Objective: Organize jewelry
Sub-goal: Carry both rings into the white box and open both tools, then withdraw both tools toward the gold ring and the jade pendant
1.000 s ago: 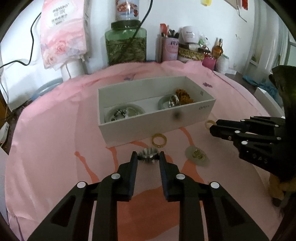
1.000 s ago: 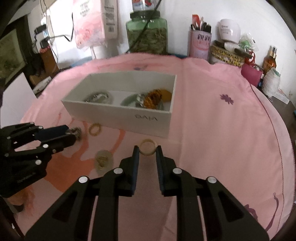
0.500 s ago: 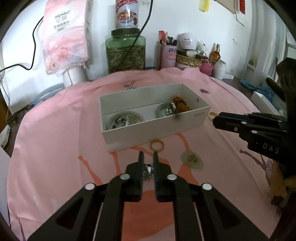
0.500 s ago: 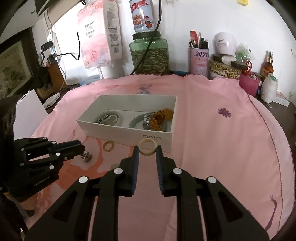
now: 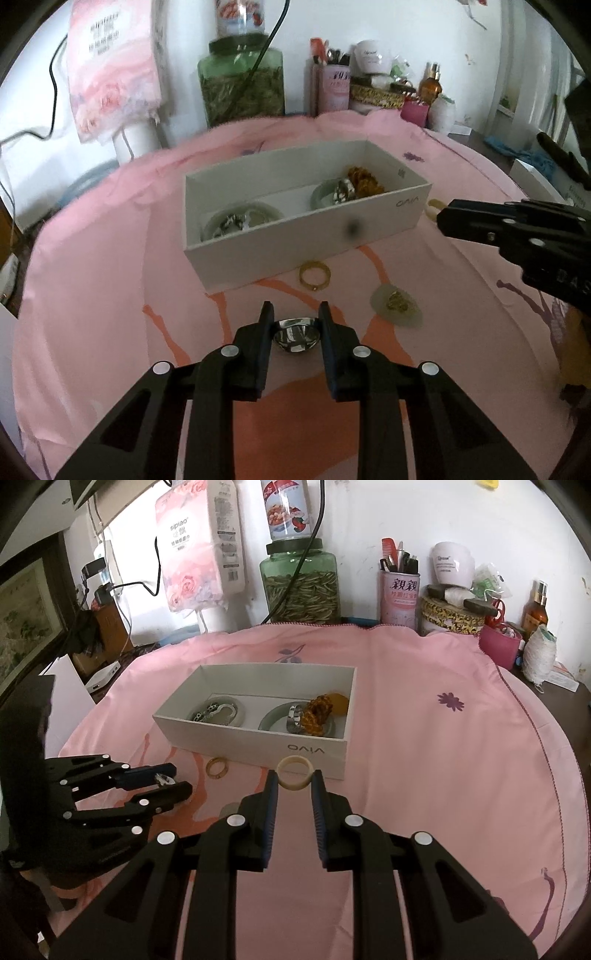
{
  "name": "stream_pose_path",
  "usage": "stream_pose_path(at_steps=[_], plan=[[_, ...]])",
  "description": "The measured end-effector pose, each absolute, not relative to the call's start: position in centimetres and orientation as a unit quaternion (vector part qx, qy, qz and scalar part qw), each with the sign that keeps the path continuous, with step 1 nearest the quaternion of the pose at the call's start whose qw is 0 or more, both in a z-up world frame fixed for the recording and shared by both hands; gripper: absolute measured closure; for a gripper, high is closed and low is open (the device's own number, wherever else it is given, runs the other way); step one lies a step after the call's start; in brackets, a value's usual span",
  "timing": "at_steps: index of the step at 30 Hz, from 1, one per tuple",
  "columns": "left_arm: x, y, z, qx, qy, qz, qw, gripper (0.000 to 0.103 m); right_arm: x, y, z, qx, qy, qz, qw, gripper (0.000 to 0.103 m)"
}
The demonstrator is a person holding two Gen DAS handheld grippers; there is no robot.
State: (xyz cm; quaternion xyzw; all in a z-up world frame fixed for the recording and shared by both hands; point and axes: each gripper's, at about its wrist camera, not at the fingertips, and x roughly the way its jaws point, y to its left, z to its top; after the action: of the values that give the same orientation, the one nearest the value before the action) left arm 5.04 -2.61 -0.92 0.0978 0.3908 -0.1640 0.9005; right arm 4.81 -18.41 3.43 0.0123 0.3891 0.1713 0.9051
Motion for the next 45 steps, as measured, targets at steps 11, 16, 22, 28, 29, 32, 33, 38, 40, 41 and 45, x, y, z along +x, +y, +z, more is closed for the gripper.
stream_pose_path(at_steps=[11,16,22,28,29,32,33,38,40,41,45], plan=[[5.7,-1.7,4.3,0.06,0.351,-0.145,0.923,0.078,5.9,-19.5,5.3,0.066,0.375,0.18,0.907,0.085],[8.2,-1.3,6.1,0.039,0.346,-0.129,0.929,0.078,8.7,-18.5,7.0,0.072,0.374,0.179,0.907,0.085],[11.8,-1.5,4.0,0.027,0.371,-0.109,0.922,0.078,12.1,-17.0,5.3,0.065,0.398,0.162,0.901,0.085],[13.3,-0.7,2.2,0.014,0.391,-0.106,0.914,0.078,13.5,-17.5,3.4,0.07,0.405,0.152,0.899,0.073],[13.4,-0.3,2.2,0.006,0.392,-0.105,0.914,0.077,13.5,-17.6,3.4,0.073,0.403,0.151,0.9,0.066],[13.3,0.2,2.4,-0.005,0.389,-0.105,0.915,0.074,13.5,-18.2,3.4,0.081,0.401,0.152,0.9,0.066],[13.2,0.4,2.5,-0.009,0.387,-0.105,0.916,0.073,13.4,-18.3,3.4,0.083,0.4,0.152,0.9,0.066],[12.6,0.0,3.0,-0.005,0.381,-0.106,0.918,0.069,12.7,-18.6,3.9,0.085,0.395,0.153,0.902,0.066],[12.4,-0.2,3.1,-0.004,0.38,-0.109,0.919,0.067,12.2,-18.6,4.3,0.086,0.39,0.158,0.903,0.066],[12.2,-0.3,3.2,-0.003,0.378,-0.11,0.919,0.066,11.9,-18.6,4.6,0.086,0.388,0.161,0.903,0.066],[11.6,-0.4,3.6,-0.003,0.373,-0.112,0.921,0.062,10.6,-17.7,5.5,0.079,0.38,0.18,0.904,0.066]])
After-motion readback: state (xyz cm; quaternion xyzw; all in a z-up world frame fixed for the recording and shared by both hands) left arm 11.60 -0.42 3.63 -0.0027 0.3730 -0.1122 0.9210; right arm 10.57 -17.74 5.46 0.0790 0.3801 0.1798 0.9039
